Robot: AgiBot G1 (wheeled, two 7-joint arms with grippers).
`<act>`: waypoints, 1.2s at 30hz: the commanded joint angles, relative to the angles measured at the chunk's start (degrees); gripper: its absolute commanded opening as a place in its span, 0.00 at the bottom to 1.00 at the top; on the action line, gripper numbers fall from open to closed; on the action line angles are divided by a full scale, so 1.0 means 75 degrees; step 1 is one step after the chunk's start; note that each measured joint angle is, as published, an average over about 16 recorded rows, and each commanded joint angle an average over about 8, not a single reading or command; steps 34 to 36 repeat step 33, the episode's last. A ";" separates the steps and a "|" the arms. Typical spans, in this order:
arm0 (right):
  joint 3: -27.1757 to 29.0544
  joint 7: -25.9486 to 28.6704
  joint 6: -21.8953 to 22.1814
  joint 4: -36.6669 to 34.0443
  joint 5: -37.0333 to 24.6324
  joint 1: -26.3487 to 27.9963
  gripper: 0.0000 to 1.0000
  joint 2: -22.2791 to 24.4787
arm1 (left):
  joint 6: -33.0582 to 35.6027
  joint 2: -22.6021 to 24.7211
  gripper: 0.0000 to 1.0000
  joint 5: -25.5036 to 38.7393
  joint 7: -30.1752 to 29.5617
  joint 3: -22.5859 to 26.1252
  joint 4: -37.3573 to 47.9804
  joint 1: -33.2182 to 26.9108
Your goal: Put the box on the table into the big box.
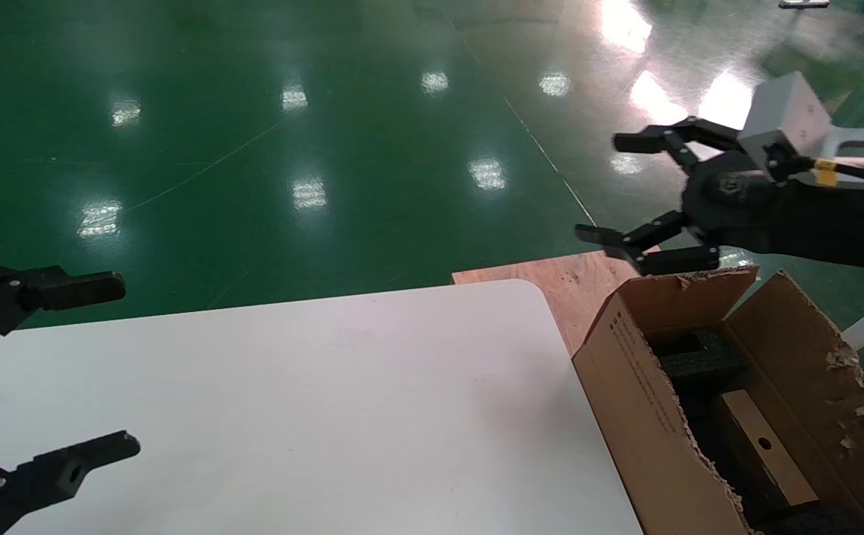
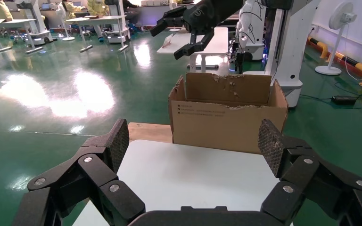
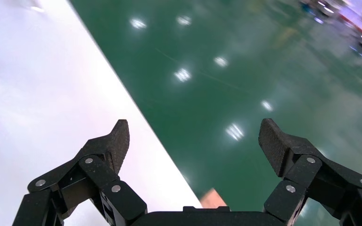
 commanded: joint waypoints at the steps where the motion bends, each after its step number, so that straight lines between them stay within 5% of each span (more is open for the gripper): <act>1: 0.0590 0.0149 -0.0199 0.0025 -0.0107 -0.0435 1.00 -0.0203 | 0.0000 0.0000 1.00 0.0000 0.0000 0.0000 0.0000 0.0000; 30: 0.9155 0.2311 -0.3084 0.0386 -0.1658 -0.6751 1.00 -0.3150 | -0.0001 -0.0001 1.00 -0.0001 0.0001 0.0002 0.0000 0.0000; 36: 0.9599 0.2422 -0.3234 0.0404 -0.1738 -0.7078 1.00 -0.3302 | -0.0001 -0.0001 1.00 -0.0001 0.0001 0.0002 0.0000 0.0000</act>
